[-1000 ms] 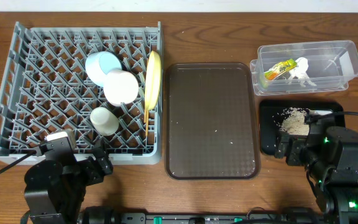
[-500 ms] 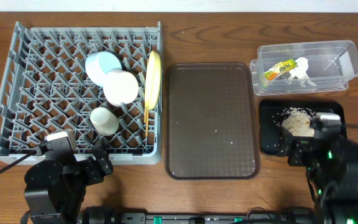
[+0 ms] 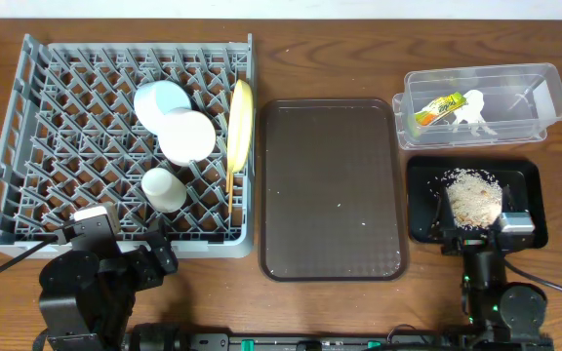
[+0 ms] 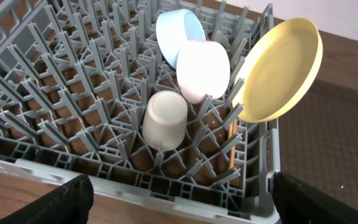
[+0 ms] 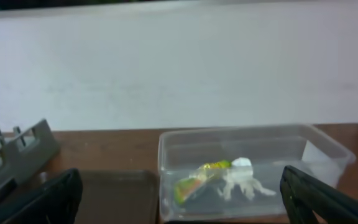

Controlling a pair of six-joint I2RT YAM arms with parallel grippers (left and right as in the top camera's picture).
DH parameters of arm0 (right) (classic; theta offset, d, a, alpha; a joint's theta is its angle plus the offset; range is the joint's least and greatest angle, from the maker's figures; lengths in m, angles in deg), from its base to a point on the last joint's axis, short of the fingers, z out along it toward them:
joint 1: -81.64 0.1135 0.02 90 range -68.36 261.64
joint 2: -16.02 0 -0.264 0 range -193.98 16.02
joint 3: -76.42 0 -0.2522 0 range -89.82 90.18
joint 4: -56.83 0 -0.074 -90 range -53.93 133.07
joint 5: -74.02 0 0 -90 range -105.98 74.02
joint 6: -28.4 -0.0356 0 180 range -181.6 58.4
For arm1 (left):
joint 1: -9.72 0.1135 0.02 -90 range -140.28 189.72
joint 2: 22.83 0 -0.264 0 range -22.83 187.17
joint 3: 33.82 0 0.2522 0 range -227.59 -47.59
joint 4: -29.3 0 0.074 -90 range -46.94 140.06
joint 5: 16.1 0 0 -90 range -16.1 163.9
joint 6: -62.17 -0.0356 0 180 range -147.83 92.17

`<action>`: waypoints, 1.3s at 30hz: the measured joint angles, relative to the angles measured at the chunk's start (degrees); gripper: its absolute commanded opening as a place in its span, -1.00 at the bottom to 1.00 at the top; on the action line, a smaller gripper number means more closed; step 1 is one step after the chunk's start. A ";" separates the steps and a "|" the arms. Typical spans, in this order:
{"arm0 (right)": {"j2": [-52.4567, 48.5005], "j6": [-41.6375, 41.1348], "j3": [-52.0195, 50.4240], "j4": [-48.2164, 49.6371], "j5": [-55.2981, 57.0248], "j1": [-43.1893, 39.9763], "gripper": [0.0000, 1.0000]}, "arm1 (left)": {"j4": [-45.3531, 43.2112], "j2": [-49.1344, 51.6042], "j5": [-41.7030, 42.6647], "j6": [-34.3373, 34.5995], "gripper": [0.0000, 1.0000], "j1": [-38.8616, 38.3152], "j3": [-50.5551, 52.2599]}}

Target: Sort waste into correct bins and load items into the dishwasher rack

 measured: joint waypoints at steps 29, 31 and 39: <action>0.85 -0.02 -5.62 -6.45 -0.09 0.79 0.98 | 0.02 0.00 0.02 0.00 0.86 0.00 0.00; 0.85 -0.02 -5.62 -6.45 -0.07 0.81 0.99 | 0.00 0.00 0.00 0.00 0.86 0.00 0.00; 0.85 -0.02 -5.62 -6.45 -0.09 0.79 0.99 | 0.15 -0.02 -0.02 -0.04 0.86 0.00 0.00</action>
